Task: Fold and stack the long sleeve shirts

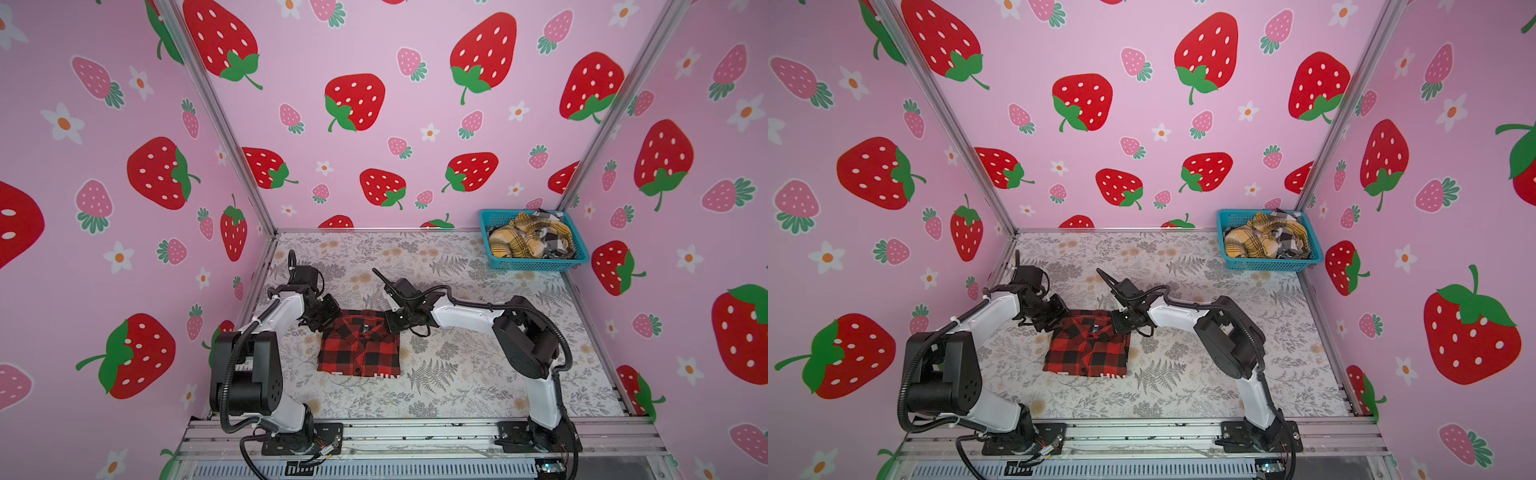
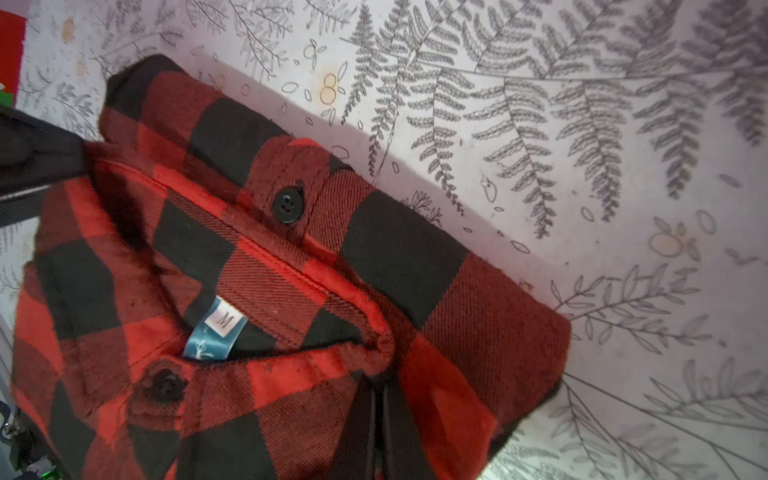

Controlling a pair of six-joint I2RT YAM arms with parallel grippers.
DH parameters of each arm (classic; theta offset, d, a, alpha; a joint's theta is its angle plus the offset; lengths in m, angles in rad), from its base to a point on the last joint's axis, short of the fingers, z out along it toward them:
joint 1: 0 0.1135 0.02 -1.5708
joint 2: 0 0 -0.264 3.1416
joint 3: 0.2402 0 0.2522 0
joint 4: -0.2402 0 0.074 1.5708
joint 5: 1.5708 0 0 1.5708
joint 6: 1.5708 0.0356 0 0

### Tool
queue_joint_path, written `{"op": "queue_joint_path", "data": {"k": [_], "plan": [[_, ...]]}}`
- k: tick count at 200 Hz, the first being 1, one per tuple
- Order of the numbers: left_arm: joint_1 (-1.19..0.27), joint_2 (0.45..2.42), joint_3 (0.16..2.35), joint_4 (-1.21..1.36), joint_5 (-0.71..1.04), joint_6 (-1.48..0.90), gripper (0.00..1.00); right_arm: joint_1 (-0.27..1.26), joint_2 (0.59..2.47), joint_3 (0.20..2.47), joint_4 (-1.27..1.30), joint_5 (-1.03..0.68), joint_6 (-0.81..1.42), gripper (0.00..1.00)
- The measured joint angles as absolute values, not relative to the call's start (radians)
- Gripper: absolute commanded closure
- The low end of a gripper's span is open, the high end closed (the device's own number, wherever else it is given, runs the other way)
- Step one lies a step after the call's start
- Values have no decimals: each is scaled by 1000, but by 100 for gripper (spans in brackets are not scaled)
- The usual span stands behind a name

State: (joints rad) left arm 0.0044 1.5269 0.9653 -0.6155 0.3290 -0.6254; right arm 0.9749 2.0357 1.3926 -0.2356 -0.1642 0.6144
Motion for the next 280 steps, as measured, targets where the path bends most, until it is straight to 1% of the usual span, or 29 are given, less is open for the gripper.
{"op": "queue_joint_path", "data": {"k": [6, 14, 28, 40, 66, 78, 93, 111, 129, 163, 197, 210, 232, 246, 265, 273, 280], "plan": [[1, 1513, 965, -623, 327, -624, 49, 974, 2035, 1398, -241, -161, 616, 59], [-7, 1489, 960, -634, 322, -624, 48, 973, 2033, 1405, -248, -156, 615, 57], [-21, 1429, 933, -648, 321, -625, 48, 973, 2020, 1409, -258, -143, 609, 55], [-30, 1372, 894, -664, 322, -631, 51, 973, 1997, 1409, -278, -131, 607, 56], [-33, 1266, 801, -686, 334, -653, 60, 984, 1896, 1398, -307, -115, 603, 66], [-32, 1244, 773, -687, 342, -662, 66, 996, 1841, 1377, -304, -118, 605, 69], [-31, 1256, 761, -686, 350, -663, 73, 1021, 1794, 1344, -299, -121, 607, 72], [-30, 1303, 760, -667, 353, -667, 77, 1047, 1788, 1299, -285, -128, 613, 77], [-27, 1331, 749, -645, 349, -675, 80, 1063, 1818, 1254, -278, -142, 625, 81], [-9, 1348, 719, -625, 340, -677, 86, 1063, 1877, 1199, -274, -151, 645, 85], [0, 1374, 673, -593, 326, -677, 86, 1062, 1911, 1195, -269, -151, 654, 86], [1, 1385, 665, -574, 329, -678, 82, 1062, 1914, 1195, -270, -148, 654, 86], [2, 1400, 667, -547, 366, -686, 63, 1062, 1914, 1207, -290, -131, 652, 86], [2, 1397, 685, -558, 377, -689, 54, 1062, 1914, 1231, -323, -102, 646, 85], [3, 1351, 750, -628, 345, -679, 40, 1062, 1900, 1264, -369, -58, 634, 85], [6, 1321, 788, -657, 324, -673, 38, 1062, 1883, 1274, -384, -47, 631, 84], [12, 1293, 828, -676, 299, -665, 39, 1062, 1863, 1276, -388, -41, 627, 82]]}}
